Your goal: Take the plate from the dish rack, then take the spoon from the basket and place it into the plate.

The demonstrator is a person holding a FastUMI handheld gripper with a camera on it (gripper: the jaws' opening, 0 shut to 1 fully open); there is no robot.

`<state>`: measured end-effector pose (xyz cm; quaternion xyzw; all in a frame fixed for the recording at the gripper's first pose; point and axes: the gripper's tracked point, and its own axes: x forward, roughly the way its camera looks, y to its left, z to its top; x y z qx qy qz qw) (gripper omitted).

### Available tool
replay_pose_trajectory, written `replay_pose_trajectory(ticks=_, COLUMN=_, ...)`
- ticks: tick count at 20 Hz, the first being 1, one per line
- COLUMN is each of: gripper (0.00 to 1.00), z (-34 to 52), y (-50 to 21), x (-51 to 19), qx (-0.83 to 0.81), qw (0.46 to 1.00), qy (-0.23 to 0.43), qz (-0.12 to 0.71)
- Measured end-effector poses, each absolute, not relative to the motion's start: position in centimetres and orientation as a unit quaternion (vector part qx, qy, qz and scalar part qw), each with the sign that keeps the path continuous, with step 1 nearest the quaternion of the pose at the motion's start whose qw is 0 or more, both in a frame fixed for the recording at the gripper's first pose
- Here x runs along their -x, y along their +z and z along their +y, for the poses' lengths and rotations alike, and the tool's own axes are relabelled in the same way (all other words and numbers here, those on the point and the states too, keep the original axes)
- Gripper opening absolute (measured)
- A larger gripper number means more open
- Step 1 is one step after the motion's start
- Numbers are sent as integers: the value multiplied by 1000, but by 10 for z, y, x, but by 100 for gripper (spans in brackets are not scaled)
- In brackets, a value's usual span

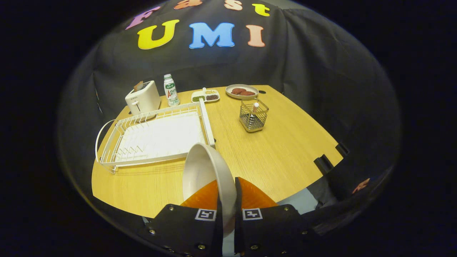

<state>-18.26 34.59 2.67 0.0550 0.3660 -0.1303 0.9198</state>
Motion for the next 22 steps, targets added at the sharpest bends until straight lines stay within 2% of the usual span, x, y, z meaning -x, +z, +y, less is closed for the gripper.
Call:
replay_pose_trajectory(ticks=6, gripper=12, z=352, y=0, x=179, qx=-179, qw=903, qy=-109, qz=375)
replay_pose_trajectory(ticks=16, gripper=13, z=379, y=-53, x=168, qx=-353, qw=845, qy=-77, qz=394)
replay_pose_trajectory(ticks=22, gripper=25, z=364, y=-71, x=175, qx=-324, qw=847, qy=-97, qz=410)
